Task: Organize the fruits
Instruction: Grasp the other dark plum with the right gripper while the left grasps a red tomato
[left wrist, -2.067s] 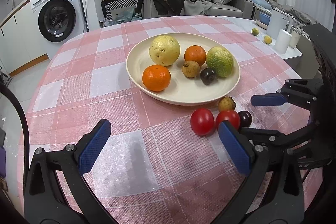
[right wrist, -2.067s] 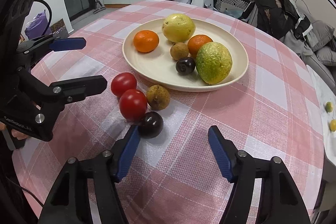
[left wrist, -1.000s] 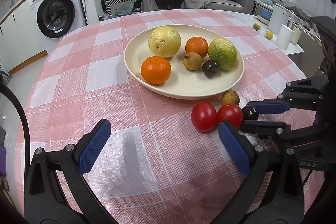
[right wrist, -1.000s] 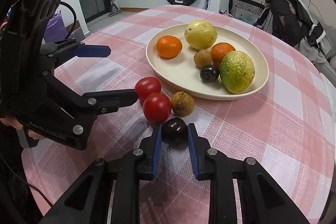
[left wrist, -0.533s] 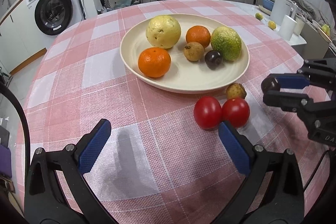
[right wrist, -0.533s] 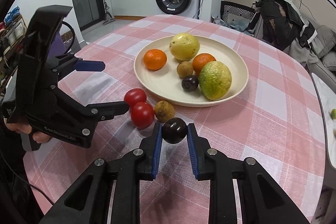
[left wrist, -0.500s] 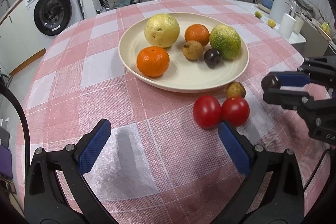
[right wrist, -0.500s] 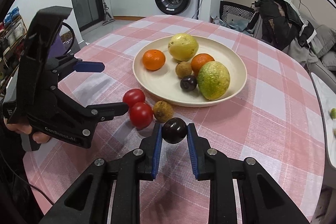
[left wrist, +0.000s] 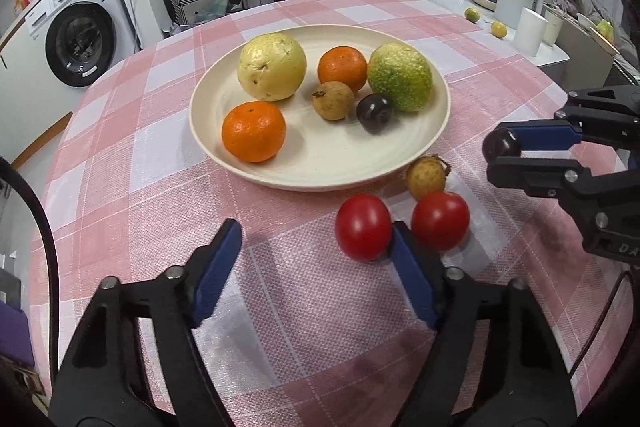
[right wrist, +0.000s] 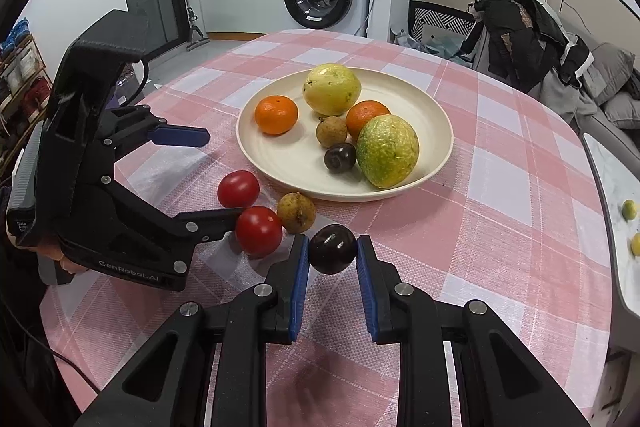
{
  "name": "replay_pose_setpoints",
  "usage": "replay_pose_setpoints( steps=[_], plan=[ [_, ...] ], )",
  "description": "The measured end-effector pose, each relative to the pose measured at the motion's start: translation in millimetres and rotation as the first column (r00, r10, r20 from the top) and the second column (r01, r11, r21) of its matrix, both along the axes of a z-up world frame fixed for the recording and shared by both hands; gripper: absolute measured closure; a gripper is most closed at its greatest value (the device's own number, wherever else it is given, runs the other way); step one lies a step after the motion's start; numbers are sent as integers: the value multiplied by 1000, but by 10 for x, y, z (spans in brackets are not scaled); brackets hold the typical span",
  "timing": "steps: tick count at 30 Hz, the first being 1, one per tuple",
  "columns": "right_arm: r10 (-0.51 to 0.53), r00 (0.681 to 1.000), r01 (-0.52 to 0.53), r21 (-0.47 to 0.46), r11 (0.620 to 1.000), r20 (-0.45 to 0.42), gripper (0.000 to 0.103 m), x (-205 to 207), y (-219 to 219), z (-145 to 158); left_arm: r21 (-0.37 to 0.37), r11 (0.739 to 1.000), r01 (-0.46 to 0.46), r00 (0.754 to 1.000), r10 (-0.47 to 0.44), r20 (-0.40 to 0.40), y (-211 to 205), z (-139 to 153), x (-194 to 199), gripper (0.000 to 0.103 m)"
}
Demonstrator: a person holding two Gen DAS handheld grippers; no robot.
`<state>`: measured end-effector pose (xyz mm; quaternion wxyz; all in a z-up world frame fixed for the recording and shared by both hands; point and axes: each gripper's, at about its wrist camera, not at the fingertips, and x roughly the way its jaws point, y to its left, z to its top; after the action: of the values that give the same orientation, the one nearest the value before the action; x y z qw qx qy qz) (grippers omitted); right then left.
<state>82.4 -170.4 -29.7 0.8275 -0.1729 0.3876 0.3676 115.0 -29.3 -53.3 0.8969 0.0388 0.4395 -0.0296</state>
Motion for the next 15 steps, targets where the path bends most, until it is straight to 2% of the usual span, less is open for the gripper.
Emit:
replay_pose_setpoints(
  steps=[2, 6, 8, 10, 15],
  plan=[
    [-4, 1000, 4, 2, 1000, 0, 79, 8, -14, 3, -3, 1000, 7, 1000, -7, 2, -16, 11, -9, 45],
    [-9, 1000, 9, 6, 1000, 1, 79, 18, -32, 10, -21, 999, 30, 1000, -30, 0, -40, 21, -22, 56],
    [-10, 1000, 10, 7, 1000, 1, 79, 22, -33, 10, -34, 999, 41, 999, -41, 0, -51, 29, -32, 70],
    [-10, 1000, 10, 6, 1000, 1, 79, 24, -26, 6, -43, 998, 50, 999, -50, -1, -60, 34, -40, 79],
    [-14, 1000, 14, 8, 1000, 1, 79, 27, -27, 6, -49, 997, 55, 998, -55, 9, -69, 61, -71, 79]
  ],
)
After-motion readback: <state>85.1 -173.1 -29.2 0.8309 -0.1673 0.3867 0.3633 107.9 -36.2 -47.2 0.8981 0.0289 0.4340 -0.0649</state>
